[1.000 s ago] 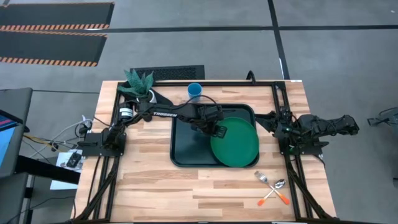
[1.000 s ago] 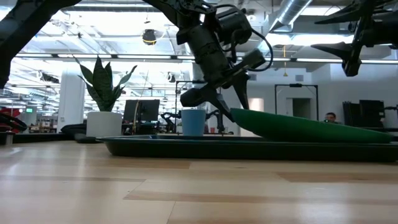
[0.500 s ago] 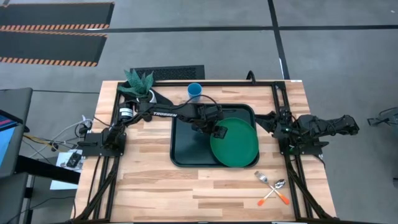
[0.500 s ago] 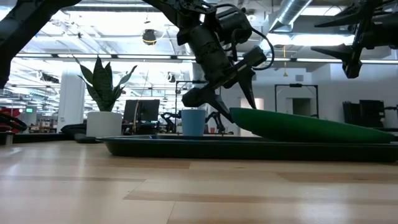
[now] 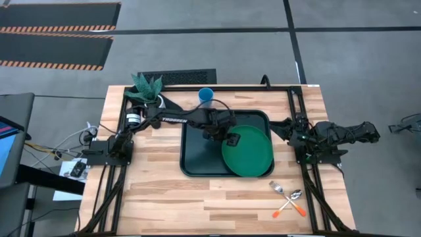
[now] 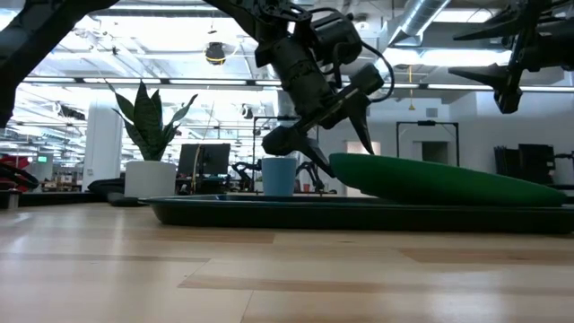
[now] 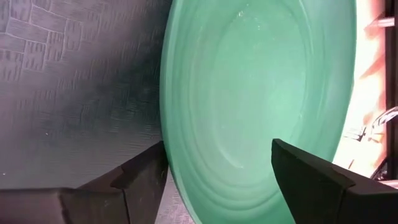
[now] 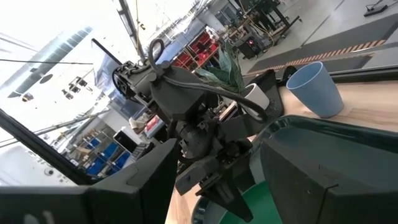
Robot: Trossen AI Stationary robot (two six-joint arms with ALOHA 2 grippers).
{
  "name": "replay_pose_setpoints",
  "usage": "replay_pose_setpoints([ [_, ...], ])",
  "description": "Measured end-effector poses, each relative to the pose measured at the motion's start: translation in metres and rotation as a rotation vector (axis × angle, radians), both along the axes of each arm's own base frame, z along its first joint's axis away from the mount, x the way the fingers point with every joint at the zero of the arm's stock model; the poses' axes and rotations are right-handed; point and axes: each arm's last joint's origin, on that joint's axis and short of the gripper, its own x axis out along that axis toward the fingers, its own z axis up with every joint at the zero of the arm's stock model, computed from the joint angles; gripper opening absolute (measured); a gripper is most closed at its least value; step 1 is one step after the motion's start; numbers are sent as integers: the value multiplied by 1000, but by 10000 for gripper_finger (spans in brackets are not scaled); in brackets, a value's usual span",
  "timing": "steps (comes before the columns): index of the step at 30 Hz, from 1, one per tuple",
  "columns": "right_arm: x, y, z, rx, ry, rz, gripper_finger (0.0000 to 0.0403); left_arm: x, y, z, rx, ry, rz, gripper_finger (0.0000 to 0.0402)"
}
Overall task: Pick and place plate/cup/fork/spoon on tray
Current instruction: Put the green plate on the dark green serving tray
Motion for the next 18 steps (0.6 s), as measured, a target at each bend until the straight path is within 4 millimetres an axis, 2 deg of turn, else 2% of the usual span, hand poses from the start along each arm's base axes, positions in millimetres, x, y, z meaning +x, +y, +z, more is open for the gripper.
replay_pose_setpoints([
  [8,0,0,0,-13,4,-1,255,-1,4,1,-59,14,37,268],
  [18,0,0,0,-18,9,-1,255,-8,6,-1,-35,99,71,268],
])
